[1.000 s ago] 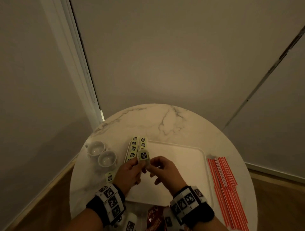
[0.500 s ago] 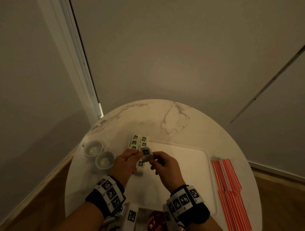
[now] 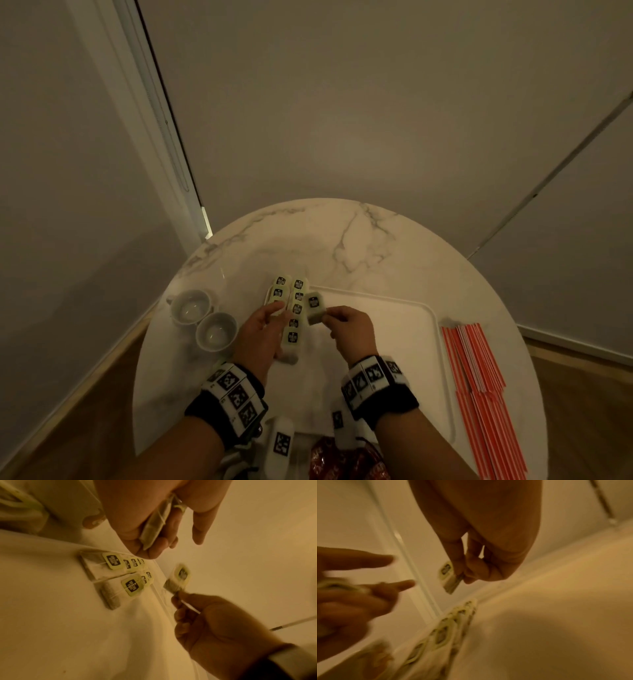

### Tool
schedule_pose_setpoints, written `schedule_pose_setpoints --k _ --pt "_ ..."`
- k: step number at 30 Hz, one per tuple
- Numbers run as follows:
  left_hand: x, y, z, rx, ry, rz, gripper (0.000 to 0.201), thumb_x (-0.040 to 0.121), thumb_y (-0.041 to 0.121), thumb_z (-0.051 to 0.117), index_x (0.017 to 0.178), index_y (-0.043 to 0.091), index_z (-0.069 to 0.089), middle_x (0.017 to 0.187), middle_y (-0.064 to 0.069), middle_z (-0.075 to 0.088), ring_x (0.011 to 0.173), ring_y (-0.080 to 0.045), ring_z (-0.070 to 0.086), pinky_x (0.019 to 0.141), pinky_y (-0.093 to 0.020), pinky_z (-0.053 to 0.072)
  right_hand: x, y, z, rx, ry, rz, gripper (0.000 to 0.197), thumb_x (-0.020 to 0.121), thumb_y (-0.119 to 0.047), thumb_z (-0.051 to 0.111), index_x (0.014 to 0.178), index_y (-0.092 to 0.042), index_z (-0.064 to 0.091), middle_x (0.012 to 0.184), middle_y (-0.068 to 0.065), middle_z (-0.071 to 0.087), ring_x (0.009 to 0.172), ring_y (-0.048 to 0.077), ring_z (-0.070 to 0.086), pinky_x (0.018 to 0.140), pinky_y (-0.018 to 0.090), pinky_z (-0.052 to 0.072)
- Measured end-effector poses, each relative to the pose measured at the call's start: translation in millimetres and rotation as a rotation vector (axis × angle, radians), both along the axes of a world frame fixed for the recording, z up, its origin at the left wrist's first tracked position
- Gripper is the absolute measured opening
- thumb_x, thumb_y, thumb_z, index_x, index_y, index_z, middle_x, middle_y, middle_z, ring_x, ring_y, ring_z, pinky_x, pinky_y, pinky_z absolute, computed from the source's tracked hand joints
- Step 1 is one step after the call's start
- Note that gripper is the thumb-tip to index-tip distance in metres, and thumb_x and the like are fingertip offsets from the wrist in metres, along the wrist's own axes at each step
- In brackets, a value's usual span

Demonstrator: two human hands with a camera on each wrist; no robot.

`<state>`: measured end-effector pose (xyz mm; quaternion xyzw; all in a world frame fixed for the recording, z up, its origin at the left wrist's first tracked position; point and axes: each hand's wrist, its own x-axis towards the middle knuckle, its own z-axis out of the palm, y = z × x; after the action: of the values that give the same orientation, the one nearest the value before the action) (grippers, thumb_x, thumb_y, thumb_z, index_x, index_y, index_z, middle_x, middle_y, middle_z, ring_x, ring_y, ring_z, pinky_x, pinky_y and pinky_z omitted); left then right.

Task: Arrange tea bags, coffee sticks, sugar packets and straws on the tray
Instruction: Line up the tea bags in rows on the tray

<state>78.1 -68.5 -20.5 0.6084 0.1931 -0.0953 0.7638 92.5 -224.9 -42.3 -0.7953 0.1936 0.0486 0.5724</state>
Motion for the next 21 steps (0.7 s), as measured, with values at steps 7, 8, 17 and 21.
schedule_pose_setpoints --k 7,8,17,21 --pt "-13 14 -5 -0.098 0.075 -0.133 0.020 0.094 0.016 0.052 0.104 0.003 0.063 0.064 -0.002 0.044 0.040 -0.008 0.025 0.043 -0.023 0.025 50 -10 -38 -0.094 0.282 -0.077 0.004 0.077 -0.015 0.074 0.080 -0.013 0.073 0.076 0.006 0.068 0.074 0.022 0.062 0.073 0.030 0.054" --pt "-15 16 -6 -0.088 0.078 -0.152 0.019 0.094 0.014 0.051 0.104 0.003 0.063 0.063 -0.002 0.042 0.040 -0.008 0.025 0.042 -0.022 0.025 55 -9 -42 -0.118 0.298 -0.066 0.007 0.078 -0.015 0.072 0.083 -0.011 0.075 0.077 0.006 0.068 0.077 0.022 0.063 0.075 0.031 0.054" --pt "-19 28 -3 -0.070 0.075 -0.208 0.019 0.093 0.006 0.050 0.104 0.004 0.065 0.064 -0.003 0.045 0.041 -0.009 0.026 0.043 -0.024 0.028 76 -3 -48 -0.238 0.374 -0.018 0.020 0.085 -0.018 0.062 0.068 -0.007 0.064 0.072 0.010 0.061 0.062 0.020 0.054 0.060 0.026 0.040" --pt "-20 28 -4 -0.077 0.076 -0.224 0.019 0.093 0.005 0.049 0.104 0.004 0.065 0.064 -0.003 0.045 0.042 -0.009 0.026 0.043 -0.024 0.027 81 -3 -47 -0.361 0.428 0.054 0.031 0.090 -0.024 0.057 0.064 -0.008 0.054 0.076 0.009 0.057 0.060 0.019 0.049 0.052 0.026 0.035"
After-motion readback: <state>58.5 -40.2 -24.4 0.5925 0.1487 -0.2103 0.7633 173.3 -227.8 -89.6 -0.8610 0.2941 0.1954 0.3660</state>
